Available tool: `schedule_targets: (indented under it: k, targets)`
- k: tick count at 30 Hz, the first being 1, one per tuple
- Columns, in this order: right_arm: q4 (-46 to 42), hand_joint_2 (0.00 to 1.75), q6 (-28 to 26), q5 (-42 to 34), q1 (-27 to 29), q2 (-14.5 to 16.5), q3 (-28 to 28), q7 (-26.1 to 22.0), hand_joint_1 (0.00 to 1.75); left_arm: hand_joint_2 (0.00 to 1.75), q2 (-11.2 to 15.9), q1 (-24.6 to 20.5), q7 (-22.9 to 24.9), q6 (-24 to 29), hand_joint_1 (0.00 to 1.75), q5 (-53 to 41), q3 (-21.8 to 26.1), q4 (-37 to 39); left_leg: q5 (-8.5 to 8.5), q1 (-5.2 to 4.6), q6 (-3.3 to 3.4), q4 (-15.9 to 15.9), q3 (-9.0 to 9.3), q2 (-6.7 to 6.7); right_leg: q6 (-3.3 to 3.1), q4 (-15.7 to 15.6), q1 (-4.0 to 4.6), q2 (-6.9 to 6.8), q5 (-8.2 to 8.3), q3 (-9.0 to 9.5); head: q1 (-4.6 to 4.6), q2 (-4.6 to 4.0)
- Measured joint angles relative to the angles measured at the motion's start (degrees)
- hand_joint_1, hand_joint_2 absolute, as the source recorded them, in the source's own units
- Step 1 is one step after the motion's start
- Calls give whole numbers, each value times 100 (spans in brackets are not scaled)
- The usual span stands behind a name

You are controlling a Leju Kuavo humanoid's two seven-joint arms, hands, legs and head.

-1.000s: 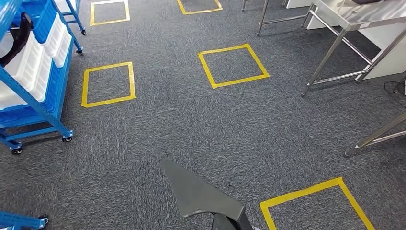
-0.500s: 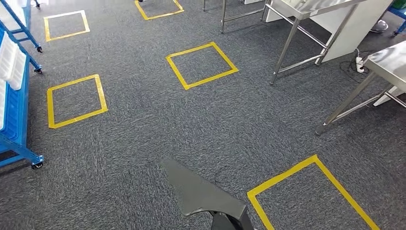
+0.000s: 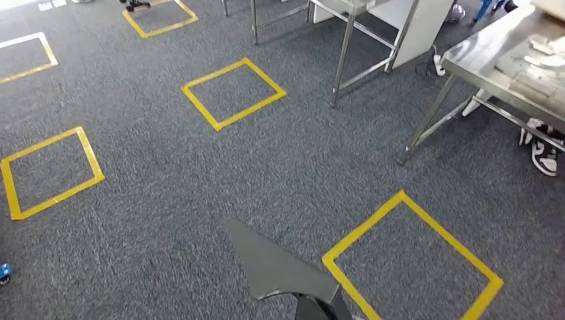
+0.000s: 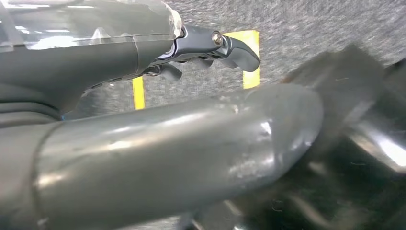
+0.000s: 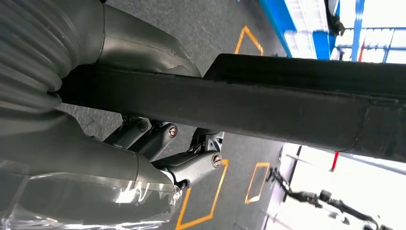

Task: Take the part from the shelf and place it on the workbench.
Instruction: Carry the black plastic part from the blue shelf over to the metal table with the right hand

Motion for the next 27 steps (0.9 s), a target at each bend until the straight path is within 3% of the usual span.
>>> schedule_targets:
  k: [2,4,6,8,9,10,12,14,17,19,21,23,24,25,27]
  targets:
    - [2,175,-11,1,19,16,1,-2,175,0,-1,-14,1,0,0,0,1,0,32,4,72,-53,16,125,67,-4,-16,75,21,-41,1,0]
    - [4,175,-24,2,22,38,2,-2,175,0,2,-8,2,1,0,0,2,0,79,22,157,-123,31,285,105,253,-4,-182,-156,-172,3,0]
    - [13,175,-46,3,4,60,2,1,175,0,5,11,2,1,0,0,2,0,89,6,200,-146,25,452,129,917,0,-559,-527,-492,3,0]
    - [34,175,-61,7,-5,86,2,2,175,0,8,21,2,0,0,2,2,0,76,-16,205,-144,17,621,152,1472,-21,-687,-718,-757,2,0]
    - [48,175,-65,13,-2,99,3,2,175,0,9,22,2,-1,0,4,2,0,65,-21,202,-143,17,703,158,1482,-30,-713,-659,-752,3,0]
    - [66,175,-70,25,-2,106,4,2,175,0,10,19,2,-1,0,8,2,0,52,-24,192,-143,27,780,156,1269,-36,-752,-507,-627,3,0]
    - [106,175,-103,56,-32,108,18,2,175,0,11,12,-7,-2,0,18,2,0,19,-35,154,-142,68,912,124,488,-22,-942,-175,-179,3,0]
    - [154,175,-199,67,-118,109,77,7,175,0,11,6,-18,0,0,26,5,0,-17,-52,91,-138,114,1011,74,-3,17,-1079,-53,85,2,0]
    - [241,175,-373,32,-247,112,228,29,175,0,13,-38,-22,4,0,33,15,-1,-60,-45,-9,-137,181,1128,-4,-81,37,-952,-47,94,2,0]
    - [287,175,-414,15,-306,112,317,40,175,0,20,-45,-22,6,0,34,22,-2,-220,-27,-81,67,130,913,-67,-133,3,-839,-9,115,1,0]
    - [328,175,-425,6,-370,105,390,45,175,0,25,-19,-23,5,0,42,30,-2,-584,-9,-131,723,-171,586,-108,-152,-9,-723,11,117,1,0]
    - [373,175,-440,-3,-421,99,446,56,175,0,27,-3,-27,4,0,55,41,-2,-824,-6,-148,1405,-516,483,-123,-141,1,-584,8,111,1,0]
    - [393,175,-451,-8,-439,99,471,63,175,0,28,0,-31,4,0,60,45,-2,-777,-6,-148,1501,-582,472,-125,-133,5,-506,4,116,1,0]
    - [412,175,-463,-13,-455,99,491,73,175,0,30,-1,-34,4,0,62,49,-2,-617,-6,-140,1375,-548,462,-123,-124,6,-427,-3,124,1,0]
    - [444,175,-496,-31,-496,99,529,94,175,0,32,2,-34,2,0,61,51,-2,-165,0,-104,691,-283,322,-105,-103,3,-267,-24,139,1,0]
